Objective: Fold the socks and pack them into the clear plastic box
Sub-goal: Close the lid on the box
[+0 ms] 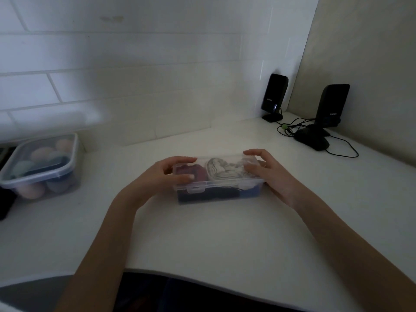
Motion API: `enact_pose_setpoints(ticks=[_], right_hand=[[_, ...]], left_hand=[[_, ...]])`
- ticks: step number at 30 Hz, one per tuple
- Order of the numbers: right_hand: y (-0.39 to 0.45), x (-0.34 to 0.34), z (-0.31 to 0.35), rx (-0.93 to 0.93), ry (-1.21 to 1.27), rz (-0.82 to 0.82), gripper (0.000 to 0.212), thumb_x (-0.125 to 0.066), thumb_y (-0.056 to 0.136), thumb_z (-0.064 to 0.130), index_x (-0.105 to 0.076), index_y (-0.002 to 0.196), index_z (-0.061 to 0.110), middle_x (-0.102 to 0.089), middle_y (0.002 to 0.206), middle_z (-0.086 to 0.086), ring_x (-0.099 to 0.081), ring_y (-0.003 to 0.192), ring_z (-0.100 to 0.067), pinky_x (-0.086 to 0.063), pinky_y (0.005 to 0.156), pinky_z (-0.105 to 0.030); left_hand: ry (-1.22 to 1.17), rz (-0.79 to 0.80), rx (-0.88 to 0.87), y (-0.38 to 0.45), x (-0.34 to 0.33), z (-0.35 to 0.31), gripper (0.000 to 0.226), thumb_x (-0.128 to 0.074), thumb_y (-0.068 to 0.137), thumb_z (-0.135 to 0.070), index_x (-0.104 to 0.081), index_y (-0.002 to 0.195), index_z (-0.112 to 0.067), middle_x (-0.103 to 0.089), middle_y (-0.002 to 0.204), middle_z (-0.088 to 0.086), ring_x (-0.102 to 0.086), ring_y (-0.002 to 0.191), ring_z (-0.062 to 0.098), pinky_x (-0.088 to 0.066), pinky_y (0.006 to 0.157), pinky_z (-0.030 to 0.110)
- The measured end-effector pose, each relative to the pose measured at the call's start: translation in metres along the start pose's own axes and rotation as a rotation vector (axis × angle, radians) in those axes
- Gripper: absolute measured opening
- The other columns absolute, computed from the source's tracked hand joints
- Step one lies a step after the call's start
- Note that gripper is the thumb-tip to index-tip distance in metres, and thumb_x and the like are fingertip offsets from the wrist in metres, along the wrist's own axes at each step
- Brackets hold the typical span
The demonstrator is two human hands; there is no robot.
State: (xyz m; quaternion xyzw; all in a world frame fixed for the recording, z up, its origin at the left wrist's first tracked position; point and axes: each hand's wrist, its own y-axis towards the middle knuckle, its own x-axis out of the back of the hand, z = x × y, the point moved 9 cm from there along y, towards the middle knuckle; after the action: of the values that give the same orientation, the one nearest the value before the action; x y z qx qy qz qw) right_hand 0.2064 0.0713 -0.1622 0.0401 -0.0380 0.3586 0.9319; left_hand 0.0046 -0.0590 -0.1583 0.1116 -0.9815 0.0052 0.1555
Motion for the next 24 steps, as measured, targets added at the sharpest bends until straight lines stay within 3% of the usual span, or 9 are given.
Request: enact_pose_setpoints(ticks=[3,7,11,13,17,20,24], right_hand=[[-0.001,-0.001,0.001,0.010,0.023,0.003,0.040,-0.064,0.086,0.017,-0.050,0.124,0.020,-0.066,0.116,-0.015,-0.065,0.103,-0.032,-0.050,0.094,-0.044],[0.000,-0.001,0.005,0.026,-0.040,0.007,0.041,-0.065,0.085,0.021,-0.052,0.123,0.021,-0.059,0.126,-0.011,-0.061,0.111,-0.027,-0.049,0.097,-0.043],[-0.003,-0.002,0.008,0.074,-0.132,-0.032,0.039,-0.065,0.085,0.031,-0.053,0.122,0.028,-0.061,0.121,0.000,-0.064,0.106,-0.015,-0.053,0.084,-0.023],[-0.008,-0.005,0.007,0.082,-0.173,0.015,0.054,-0.068,0.080,0.039,-0.047,0.129,0.031,-0.058,0.120,0.010,-0.063,0.101,-0.001,-0.049,0.078,-0.011],[-0.015,-0.014,0.001,0.084,-0.264,0.168,0.090,-0.081,0.069,0.012,-0.030,0.141,0.030,-0.045,0.127,0.019,-0.055,0.103,0.015,-0.042,0.081,-0.003],[-0.016,-0.013,0.005,0.128,-0.257,0.120,0.090,-0.083,0.064,0.005,-0.036,0.138,0.026,-0.047,0.129,0.008,-0.055,0.105,0.009,-0.042,0.082,-0.004],[-0.016,-0.015,0.007,0.176,-0.288,0.101,0.082,-0.081,0.065,0.000,-0.040,0.133,0.019,-0.050,0.122,0.004,-0.057,0.096,0.011,-0.044,0.081,-0.006]], left_hand=[[0.005,-0.007,-0.006,0.000,-0.002,-0.002,0.047,-0.078,0.069,-0.025,-0.065,0.112,-0.037,-0.066,0.116,-0.006,-0.062,0.106,0.012,-0.049,0.092,0.028],[-0.006,0.023,-0.004,0.001,-0.005,-0.001,0.042,-0.073,0.076,-0.018,-0.065,0.110,-0.041,-0.065,0.115,-0.010,-0.063,0.103,0.006,-0.049,0.084,0.016],[-0.005,0.014,-0.053,-0.001,-0.011,-0.005,0.038,-0.068,0.081,-0.016,-0.065,0.107,-0.043,-0.062,0.119,-0.016,-0.059,0.108,0.001,-0.048,0.081,0.012],[-0.007,0.016,-0.081,-0.003,-0.011,-0.006,0.040,-0.071,0.078,-0.020,-0.063,0.112,-0.040,-0.060,0.124,-0.014,-0.057,0.112,0.003,-0.047,0.084,0.013],[0.213,0.114,-0.114,-0.009,-0.016,-0.010,0.073,-0.083,0.056,-0.035,-0.051,0.121,-0.040,-0.051,0.126,-0.019,-0.051,0.110,-0.009,-0.041,0.085,0.005],[0.226,0.015,-0.175,-0.010,-0.015,-0.013,0.073,-0.088,0.058,-0.019,-0.052,0.121,-0.032,-0.054,0.124,-0.013,-0.052,0.106,-0.011,-0.039,0.083,0.002],[0.259,-0.013,-0.206,-0.011,-0.013,-0.014,0.071,-0.086,0.061,-0.021,-0.052,0.124,-0.029,-0.054,0.125,-0.011,-0.051,0.109,-0.009,-0.038,0.087,0.003]])
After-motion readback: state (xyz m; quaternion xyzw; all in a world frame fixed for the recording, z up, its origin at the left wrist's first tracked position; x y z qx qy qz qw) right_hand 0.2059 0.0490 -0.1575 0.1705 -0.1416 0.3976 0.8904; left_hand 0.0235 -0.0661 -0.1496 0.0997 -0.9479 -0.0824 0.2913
